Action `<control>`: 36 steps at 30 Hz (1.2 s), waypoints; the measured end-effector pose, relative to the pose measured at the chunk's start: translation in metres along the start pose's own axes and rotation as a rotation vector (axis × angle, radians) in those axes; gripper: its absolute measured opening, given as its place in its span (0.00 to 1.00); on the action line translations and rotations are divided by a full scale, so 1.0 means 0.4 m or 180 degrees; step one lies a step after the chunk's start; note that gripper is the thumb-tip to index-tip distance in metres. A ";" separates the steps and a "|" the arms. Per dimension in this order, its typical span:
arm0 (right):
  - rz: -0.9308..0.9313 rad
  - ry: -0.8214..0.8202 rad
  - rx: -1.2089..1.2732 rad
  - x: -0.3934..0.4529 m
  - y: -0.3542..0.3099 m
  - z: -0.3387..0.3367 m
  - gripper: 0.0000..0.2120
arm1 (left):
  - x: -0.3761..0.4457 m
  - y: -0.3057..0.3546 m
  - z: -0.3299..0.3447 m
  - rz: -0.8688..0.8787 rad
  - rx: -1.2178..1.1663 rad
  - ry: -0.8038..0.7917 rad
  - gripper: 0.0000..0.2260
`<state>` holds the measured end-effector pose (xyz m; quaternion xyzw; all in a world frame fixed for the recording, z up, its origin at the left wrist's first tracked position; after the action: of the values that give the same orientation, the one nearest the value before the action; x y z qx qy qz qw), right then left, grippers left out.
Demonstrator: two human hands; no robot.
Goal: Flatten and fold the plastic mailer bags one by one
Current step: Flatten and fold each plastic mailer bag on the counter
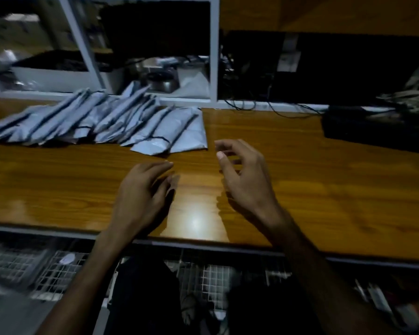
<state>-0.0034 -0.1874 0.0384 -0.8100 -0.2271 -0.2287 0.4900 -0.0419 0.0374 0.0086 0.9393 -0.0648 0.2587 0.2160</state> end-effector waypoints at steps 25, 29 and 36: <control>0.0028 -0.0252 -0.0341 0.249 0.299 0.122 0.14 | 0.326 0.068 0.246 0.0791 0.1256 -0.0094 0.07; 0.0134 -0.0212 -0.0375 0.248 0.311 0.109 0.17 | 0.315 0.065 0.231 0.0600 0.0546 -0.0094 0.05; 0.0125 -0.0153 -0.0328 0.240 0.321 0.056 0.23 | 0.261 0.070 0.158 0.0779 -0.0391 0.0271 0.06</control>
<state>0.1521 -0.2069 -0.0025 -0.8437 -0.2108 -0.2109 0.4465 0.0702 -0.0166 0.0239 0.8975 -0.1853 0.3183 0.2426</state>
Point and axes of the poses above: each hand's wrist, its own x-axis towards the middle knuckle, its own z-axis out of the palm, y = z × x, the point moved 6 cm from there along x, towards the middle knuckle, and after that the axes turned 6 degrees about x, right-handed, at the moved point
